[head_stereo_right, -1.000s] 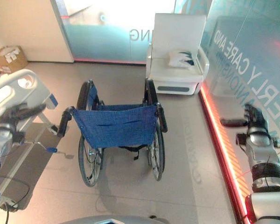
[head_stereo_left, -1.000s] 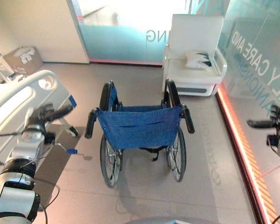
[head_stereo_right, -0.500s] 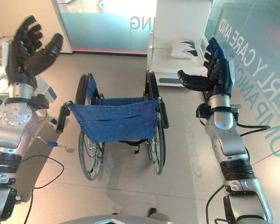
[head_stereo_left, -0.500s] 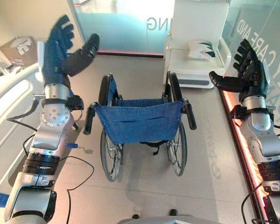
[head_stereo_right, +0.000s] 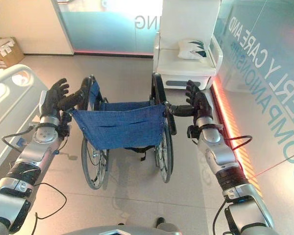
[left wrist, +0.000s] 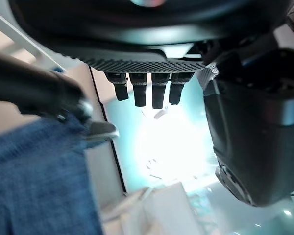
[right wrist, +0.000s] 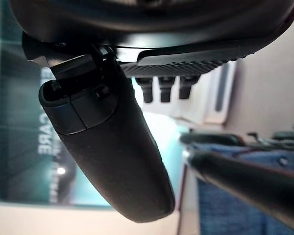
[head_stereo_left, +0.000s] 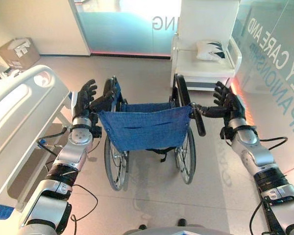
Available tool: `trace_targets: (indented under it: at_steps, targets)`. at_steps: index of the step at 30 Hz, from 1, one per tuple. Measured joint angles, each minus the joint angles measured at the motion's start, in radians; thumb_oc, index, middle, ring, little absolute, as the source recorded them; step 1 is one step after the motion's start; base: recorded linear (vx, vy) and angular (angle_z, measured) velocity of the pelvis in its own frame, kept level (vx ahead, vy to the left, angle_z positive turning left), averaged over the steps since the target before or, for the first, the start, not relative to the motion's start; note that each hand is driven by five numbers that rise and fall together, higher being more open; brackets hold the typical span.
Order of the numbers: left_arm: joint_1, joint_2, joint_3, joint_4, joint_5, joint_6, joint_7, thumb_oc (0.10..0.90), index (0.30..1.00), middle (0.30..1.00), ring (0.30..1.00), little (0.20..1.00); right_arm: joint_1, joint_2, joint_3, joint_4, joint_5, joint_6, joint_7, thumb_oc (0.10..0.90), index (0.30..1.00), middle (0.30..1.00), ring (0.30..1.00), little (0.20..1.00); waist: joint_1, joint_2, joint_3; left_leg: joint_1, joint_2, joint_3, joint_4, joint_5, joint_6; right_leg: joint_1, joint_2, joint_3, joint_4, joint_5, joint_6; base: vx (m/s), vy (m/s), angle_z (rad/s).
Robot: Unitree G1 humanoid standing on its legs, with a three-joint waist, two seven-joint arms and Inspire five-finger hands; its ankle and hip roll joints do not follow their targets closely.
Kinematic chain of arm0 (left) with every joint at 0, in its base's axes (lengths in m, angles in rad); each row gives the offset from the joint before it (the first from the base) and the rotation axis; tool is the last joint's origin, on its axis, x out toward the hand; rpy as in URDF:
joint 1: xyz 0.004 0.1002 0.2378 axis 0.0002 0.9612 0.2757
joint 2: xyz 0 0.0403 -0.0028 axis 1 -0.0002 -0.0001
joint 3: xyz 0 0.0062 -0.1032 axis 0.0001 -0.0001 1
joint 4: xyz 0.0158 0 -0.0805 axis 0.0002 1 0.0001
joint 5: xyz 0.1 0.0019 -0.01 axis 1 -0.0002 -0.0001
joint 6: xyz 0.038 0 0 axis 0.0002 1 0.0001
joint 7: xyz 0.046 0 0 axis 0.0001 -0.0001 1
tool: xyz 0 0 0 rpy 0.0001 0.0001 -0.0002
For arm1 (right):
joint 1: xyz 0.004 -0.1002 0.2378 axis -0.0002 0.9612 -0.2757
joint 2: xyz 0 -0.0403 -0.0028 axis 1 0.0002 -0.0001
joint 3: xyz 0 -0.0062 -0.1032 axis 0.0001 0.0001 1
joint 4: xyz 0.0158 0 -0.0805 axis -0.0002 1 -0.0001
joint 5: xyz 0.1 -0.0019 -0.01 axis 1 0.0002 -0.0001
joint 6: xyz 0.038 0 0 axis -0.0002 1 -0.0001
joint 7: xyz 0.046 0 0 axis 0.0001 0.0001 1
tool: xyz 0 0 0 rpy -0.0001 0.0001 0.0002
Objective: Push the wheelchair next to the bed
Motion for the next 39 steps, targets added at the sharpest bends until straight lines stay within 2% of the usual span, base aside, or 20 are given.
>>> trace_targets:
  at_steps: [3,9,12,25,33,36,39]
  targets:
    - [0.0,0.0,0.001,0.01,0.0,0.001,0.069,0.8,0.9,0.9,0.9,0.9,-0.004,0.006,0.004,0.023,-0.001,0.006,-0.001,0.8,0.9,0.9,0.9,0.9,0.001,0.0,0.0,0.001,0.0,0.0,0.0,0.0,0.0,0.002,0.0,-0.001,0.0,0.0,0.0,0.0,0.0,0.0]
    - [0.0,-0.013,0.001,0.01,0.002,0.037,0.085,0.8,0.9,0.9,0.9,0.9,-0.008,0.006,0.011,0.04,-0.009,0.028,-0.001,0.8,0.9,0.9,0.9,0.9,0.001,0.0,0.0,0.001,0.0,0.0,0.0,0.0,0.0,0.002,0.0,-0.002,0.0,0.0,0.0,0.0,0.0,0.0]
    - [-0.006,-0.029,-0.001,0.027,0.01,0.064,0.077,0.8,0.9,0.9,0.9,0.9,-0.046,0.006,0.049,0.098,-0.009,0.071,-0.001,0.8,0.9,0.9,0.9,0.9,0.0,-0.001,0.0,0.001,0.0,0.0,0.0,0.0,0.0,0.002,0.0,-0.004,0.0,0.0,0.0,0.0,0.0,0.0]
    - [-0.006,-0.039,-0.003,0.029,0.007,0.066,0.034,0.8,0.9,0.9,0.9,0.9,-0.065,0.046,0.068,0.156,0.005,0.095,-0.001,0.8,0.9,0.9,0.9,0.9,0.009,0.0,0.0,0.001,0.0,-0.005,0.0,0.0,0.0,0.005,-0.001,-0.013,0.0,0.0,0.0,0.0,0.0,0.0]
    - [-0.011,-0.039,-0.076,0.029,-0.004,0.065,-0.016,0.8,0.9,0.9,0.9,0.9,-0.127,0.078,0.072,0.248,0.085,0.123,-0.001,0.8,0.9,0.9,0.9,0.9,0.023,0.0,0.0,0.001,-0.002,-0.023,0.0,0.003,0.0,0.014,-0.004,-0.035,0.0,-0.001,0.0,0.0,0.001,0.06]
    - [-0.011,-0.039,-0.076,0.029,-0.005,0.064,-0.018,0.8,0.9,0.9,0.9,0.9,-0.132,0.079,0.072,0.263,0.152,0.141,-0.001,0.8,0.9,0.9,0.9,0.9,0.026,0.0,0.0,-0.001,-0.002,-0.028,0.0,0.005,0.0,0.014,-0.004,-0.037,0.0,-0.001,0.0,0.0,0.002,0.06]
    - [-0.011,-0.039,-0.076,0.029,-0.014,0.063,-0.018,0.8,0.9,0.9,0.9,0.9,-0.132,0.081,0.073,0.266,0.158,0.144,-0.001,0.8,0.9,0.9,0.9,0.9,0.03,0.0,0.0,-0.002,-0.002,-0.03,0.0,0.006,0.0,0.014,-0.004,-0.04,0.0,-0.001,0.0,0.0,0.0,0.01]
